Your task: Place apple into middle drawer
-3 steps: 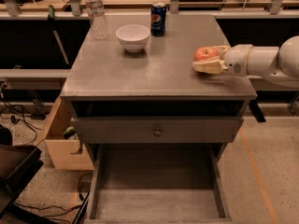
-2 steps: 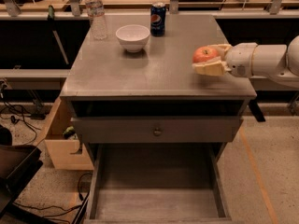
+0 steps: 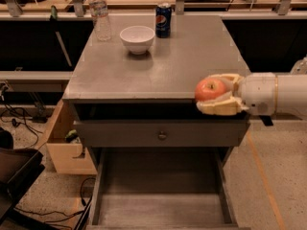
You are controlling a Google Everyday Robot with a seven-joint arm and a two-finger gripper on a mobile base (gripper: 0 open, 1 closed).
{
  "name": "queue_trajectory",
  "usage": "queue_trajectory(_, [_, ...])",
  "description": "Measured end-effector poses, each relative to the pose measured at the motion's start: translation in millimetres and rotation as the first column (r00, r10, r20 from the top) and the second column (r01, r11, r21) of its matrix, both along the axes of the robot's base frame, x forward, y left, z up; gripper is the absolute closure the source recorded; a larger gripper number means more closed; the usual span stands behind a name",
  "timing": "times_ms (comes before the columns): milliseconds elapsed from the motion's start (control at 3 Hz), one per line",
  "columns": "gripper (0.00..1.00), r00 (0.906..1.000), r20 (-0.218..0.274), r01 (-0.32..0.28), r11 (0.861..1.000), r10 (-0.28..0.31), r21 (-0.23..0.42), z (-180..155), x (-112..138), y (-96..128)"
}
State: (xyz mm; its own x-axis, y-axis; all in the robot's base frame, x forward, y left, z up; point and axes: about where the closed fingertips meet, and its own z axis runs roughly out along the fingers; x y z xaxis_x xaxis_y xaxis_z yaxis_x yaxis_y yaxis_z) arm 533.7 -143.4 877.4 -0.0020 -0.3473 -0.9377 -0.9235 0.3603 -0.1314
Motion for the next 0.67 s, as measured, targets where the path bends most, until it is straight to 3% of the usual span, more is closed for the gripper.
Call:
queue_trajectory(333, [1.0,0.9972,-0.063,-0.04,0.999,0.039,-0.003,-43,-57,-1])
queue_trajectory(667, [1.0,0.9931,-0.117,-0.008,1.0,0.006,-0.012,-92,-89,-4])
